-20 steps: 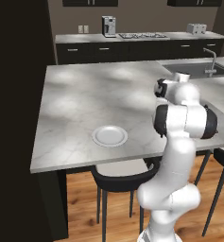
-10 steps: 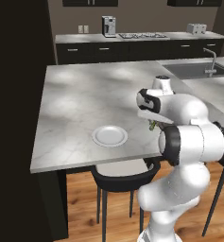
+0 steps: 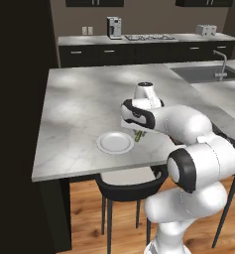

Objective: Create a steak meal by picking up the steak and asparagus from the tray and placing them on the plate. Leave the kebabs on the tray.

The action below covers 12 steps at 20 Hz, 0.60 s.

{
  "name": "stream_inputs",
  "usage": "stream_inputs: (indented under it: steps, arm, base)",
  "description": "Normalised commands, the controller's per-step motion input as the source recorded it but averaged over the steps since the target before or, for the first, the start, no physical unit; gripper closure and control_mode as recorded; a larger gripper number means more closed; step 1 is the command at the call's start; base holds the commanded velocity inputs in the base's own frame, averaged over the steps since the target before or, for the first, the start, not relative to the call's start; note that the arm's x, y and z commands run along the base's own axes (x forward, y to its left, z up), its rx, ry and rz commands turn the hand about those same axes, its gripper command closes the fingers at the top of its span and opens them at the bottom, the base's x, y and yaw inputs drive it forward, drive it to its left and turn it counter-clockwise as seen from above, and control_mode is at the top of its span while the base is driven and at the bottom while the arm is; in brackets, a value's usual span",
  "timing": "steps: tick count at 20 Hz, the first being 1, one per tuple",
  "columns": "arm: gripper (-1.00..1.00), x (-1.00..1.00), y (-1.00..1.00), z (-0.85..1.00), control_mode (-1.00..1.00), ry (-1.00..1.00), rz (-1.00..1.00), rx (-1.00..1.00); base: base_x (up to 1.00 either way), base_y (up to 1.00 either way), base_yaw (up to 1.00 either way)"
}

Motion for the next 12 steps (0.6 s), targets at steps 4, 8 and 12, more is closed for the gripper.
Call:
stream_inputs:
  steps: [4,8,12]
  arm:
    - [1.0,0.02,0.88,-0.17,-1.0,0.04,0.11,0.0]
    - [1.0,0.22,0.71,-0.29,-1.0,0.05,0.1,0.0]
    - [1.0,0.38,0.41,-0.34,-1.0,0.02,0.06,0.0]
  base:
    - [0.0,0.0,0.0]
    - [0.0,0.0,0.0]
    - [0.0,0.0,0.0]
